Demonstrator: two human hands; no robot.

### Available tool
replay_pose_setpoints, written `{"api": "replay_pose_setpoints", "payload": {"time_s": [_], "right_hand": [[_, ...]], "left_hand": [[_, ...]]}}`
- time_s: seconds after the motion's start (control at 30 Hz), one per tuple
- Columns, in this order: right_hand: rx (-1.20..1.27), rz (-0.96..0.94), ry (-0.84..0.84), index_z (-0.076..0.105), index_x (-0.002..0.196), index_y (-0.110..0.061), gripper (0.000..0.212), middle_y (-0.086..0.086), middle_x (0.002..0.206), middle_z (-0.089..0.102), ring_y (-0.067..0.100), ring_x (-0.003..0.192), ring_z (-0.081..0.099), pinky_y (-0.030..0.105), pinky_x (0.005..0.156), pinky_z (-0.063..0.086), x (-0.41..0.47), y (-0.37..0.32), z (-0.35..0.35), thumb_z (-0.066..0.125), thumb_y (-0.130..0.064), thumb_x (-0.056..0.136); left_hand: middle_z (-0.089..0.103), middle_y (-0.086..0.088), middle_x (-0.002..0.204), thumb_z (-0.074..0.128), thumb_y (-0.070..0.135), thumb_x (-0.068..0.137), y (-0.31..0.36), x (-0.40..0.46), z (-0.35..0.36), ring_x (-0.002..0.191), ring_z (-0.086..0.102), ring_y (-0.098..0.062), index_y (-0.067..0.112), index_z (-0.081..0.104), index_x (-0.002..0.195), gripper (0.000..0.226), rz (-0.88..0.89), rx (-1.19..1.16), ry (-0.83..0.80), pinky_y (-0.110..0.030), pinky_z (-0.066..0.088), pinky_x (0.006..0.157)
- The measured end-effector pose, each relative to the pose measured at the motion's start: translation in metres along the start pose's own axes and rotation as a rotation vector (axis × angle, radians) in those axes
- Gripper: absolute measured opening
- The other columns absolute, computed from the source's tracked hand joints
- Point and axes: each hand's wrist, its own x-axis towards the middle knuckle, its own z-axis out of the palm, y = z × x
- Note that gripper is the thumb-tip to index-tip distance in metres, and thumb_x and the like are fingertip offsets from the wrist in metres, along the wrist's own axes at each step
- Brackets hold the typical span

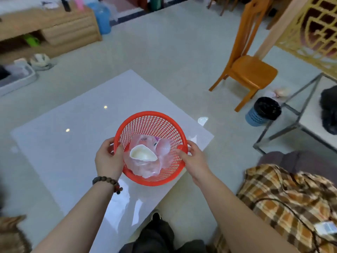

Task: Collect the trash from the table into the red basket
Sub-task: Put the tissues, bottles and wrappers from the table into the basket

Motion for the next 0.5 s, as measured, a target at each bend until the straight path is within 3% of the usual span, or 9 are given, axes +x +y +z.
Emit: {"api": "replay_pose_setpoints", "payload": {"time_s": [0.13, 0.2, 0.3, 0.43, 0.5], "right_hand": [[-0.060, 0.004, -0.170, 0.048, 0.117, -0.036, 0.035, -0.010, 0.109, 0.058, 0.011, 0.096, 0.064, 0.032, 0.081, 0.058, 0.027, -0.016, 0.028, 0.065, -0.032, 0.087], [-0.103, 0.012, -0.250, 0.049, 0.119, -0.034, 0.036, -0.007, 0.113, 0.059, 0.014, 0.099, 0.063, 0.035, 0.084, 0.057, 0.039, -0.020, 0.045, 0.065, -0.033, 0.087], [-0.156, 0.011, -0.386, 0.049, 0.118, -0.034, 0.037, -0.006, 0.115, 0.059, 0.017, 0.102, 0.063, 0.039, 0.086, 0.057, 0.053, -0.022, 0.072, 0.066, -0.033, 0.085], [-0.193, -0.001, -0.583, 0.051, 0.113, -0.039, 0.035, -0.008, 0.112, 0.061, 0.014, 0.101, 0.063, 0.035, 0.083, 0.058, 0.072, -0.020, 0.102, 0.068, -0.032, 0.084], [-0.192, 0.012, -0.685, 0.052, 0.119, -0.036, 0.037, -0.007, 0.114, 0.061, 0.012, 0.101, 0.064, 0.032, 0.081, 0.058, 0.083, -0.018, 0.114, 0.066, -0.034, 0.085]], "left_hand": [[0.064, 0.006, 0.091, 0.055, 0.024, 0.090, -0.013, 0.004, -0.016, 0.083, 0.063, -0.016, 0.029, 0.059, 0.099, 0.011, -0.097, -0.013, 0.148, -0.031, 0.051, 0.069], [0.064, 0.004, 0.091, 0.056, 0.022, 0.088, -0.022, 0.003, -0.027, 0.079, 0.062, -0.013, 0.026, 0.061, 0.101, 0.014, -0.146, -0.004, 0.225, -0.025, 0.047, 0.063], [0.065, 0.001, 0.091, 0.057, 0.021, 0.087, -0.035, -0.001, -0.043, 0.078, 0.062, -0.016, 0.022, 0.063, 0.104, 0.018, -0.211, 0.013, 0.342, -0.030, 0.049, 0.066], [0.067, -0.002, 0.091, 0.057, 0.020, 0.087, -0.045, -0.009, -0.055, 0.075, 0.062, -0.016, 0.024, 0.062, 0.103, 0.017, -0.286, 0.014, 0.513, -0.033, 0.051, 0.068], [0.066, 0.000, 0.090, 0.057, 0.020, 0.086, -0.049, -0.016, -0.058, 0.075, 0.062, -0.013, 0.024, 0.063, 0.102, 0.018, -0.317, 0.010, 0.598, -0.034, 0.052, 0.068]]}}
